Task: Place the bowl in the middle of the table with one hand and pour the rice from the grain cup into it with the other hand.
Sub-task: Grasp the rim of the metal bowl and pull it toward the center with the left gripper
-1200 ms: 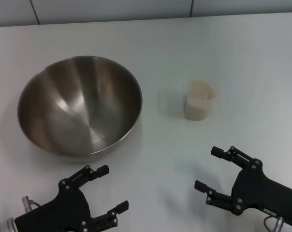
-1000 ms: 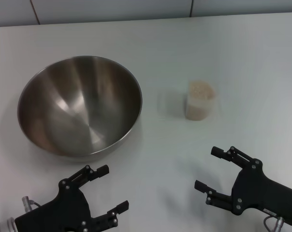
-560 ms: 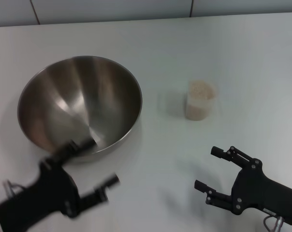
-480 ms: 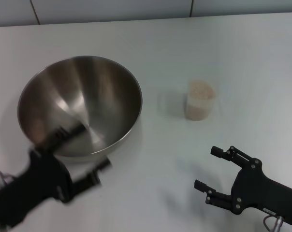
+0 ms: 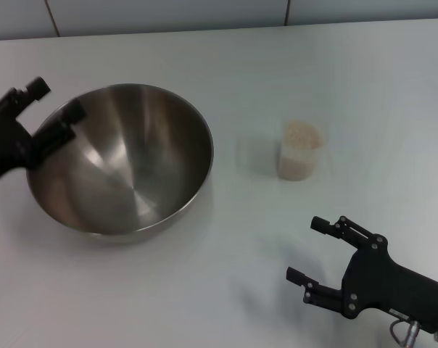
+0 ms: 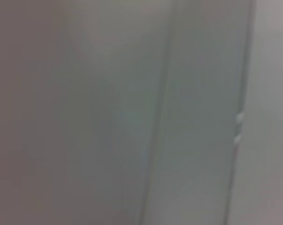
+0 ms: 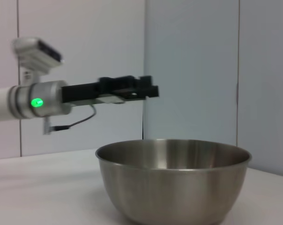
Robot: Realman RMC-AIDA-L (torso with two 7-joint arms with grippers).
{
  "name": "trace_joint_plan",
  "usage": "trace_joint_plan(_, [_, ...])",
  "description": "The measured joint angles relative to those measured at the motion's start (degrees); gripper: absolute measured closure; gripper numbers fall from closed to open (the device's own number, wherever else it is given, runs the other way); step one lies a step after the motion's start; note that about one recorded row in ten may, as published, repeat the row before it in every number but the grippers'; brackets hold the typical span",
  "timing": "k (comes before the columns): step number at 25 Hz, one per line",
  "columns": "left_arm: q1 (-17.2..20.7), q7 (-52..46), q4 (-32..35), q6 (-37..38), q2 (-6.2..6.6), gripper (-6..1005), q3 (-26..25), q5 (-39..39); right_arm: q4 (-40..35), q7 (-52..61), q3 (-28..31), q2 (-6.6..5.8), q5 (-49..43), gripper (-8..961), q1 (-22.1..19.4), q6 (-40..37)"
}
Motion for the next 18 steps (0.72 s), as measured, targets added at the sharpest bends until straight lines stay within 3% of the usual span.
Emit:
trace_joint_plan(3, [-0.7, -4.8, 4.0, -3.4, -0.05, 178, 1.4, 0.3, 0.0, 0.0, 0.0, -0.04, 0.0, 123, 0.1, -0.2])
trace_joint_plan(4, [-0.9, -9.8, 9.3, -6.5, -0.22, 178, 5.0, 0.3, 0.0, 0.0, 0.0, -0.04, 0.0, 123, 0.1, -0.2])
trace_joint_plan(6, [-0.7, -12.5, 12.2, -8.3, -0.29, 178, 7.9, 0.3, 0.1, 0.0, 0.0, -0.06, 0.0, 123, 0.1, -0.3])
trace_joint_plan(14, [6.7, -29.3, 34.5, -23.2, -0.27, 179, 35.2, 0.1, 0.1, 0.0, 0.0, -0.1, 0.0, 124, 0.2, -1.1])
trace_joint_plan(18, [9.5, -33.7, 40.9, -28.6, 0.24, 179, 42.4, 1.2, 0.1, 0.0, 0.0, -0.1, 0.0, 124, 0.2, -1.1])
